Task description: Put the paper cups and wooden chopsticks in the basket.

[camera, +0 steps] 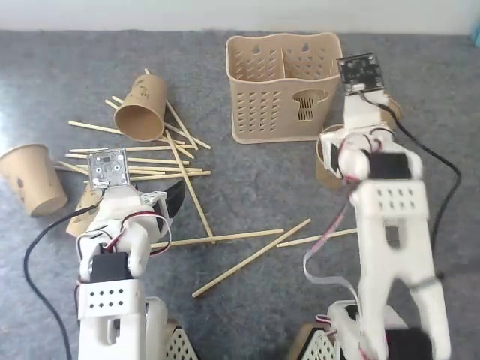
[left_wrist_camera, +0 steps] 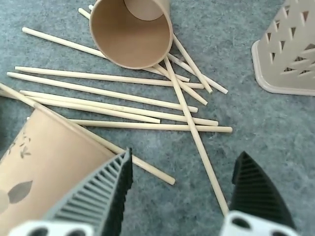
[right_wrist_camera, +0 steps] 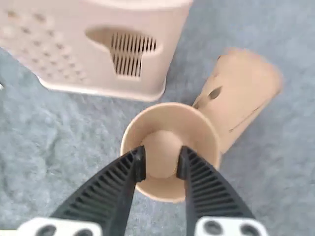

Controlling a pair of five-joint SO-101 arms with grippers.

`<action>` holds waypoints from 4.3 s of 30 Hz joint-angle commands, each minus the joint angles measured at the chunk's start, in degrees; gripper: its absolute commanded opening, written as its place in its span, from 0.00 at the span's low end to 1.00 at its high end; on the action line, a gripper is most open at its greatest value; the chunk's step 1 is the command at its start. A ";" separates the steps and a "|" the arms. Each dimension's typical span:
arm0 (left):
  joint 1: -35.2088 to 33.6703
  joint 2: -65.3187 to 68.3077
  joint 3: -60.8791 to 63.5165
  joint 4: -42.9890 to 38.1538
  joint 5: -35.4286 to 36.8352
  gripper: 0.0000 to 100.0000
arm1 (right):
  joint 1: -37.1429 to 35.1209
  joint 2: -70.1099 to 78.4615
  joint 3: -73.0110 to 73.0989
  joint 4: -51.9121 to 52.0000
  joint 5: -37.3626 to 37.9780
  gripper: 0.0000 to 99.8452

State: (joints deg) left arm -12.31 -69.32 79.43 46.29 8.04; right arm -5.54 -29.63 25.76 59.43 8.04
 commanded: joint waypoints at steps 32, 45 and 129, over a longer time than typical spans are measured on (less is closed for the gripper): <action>0.44 0.35 0.31 -2.02 0.44 0.31 | 11.12 32.31 -20.31 8.92 -10.64 0.14; 0.44 0.26 0.40 -2.02 0.44 0.31 | 10.15 36.62 -31.30 18.42 -10.46 0.01; 0.53 0.26 2.86 -4.40 0.26 0.31 | 23.25 71.78 -91.78 14.11 -10.90 0.01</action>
State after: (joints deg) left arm -12.31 -69.14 82.77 43.38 8.04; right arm 17.14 39.91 -65.67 79.21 -2.59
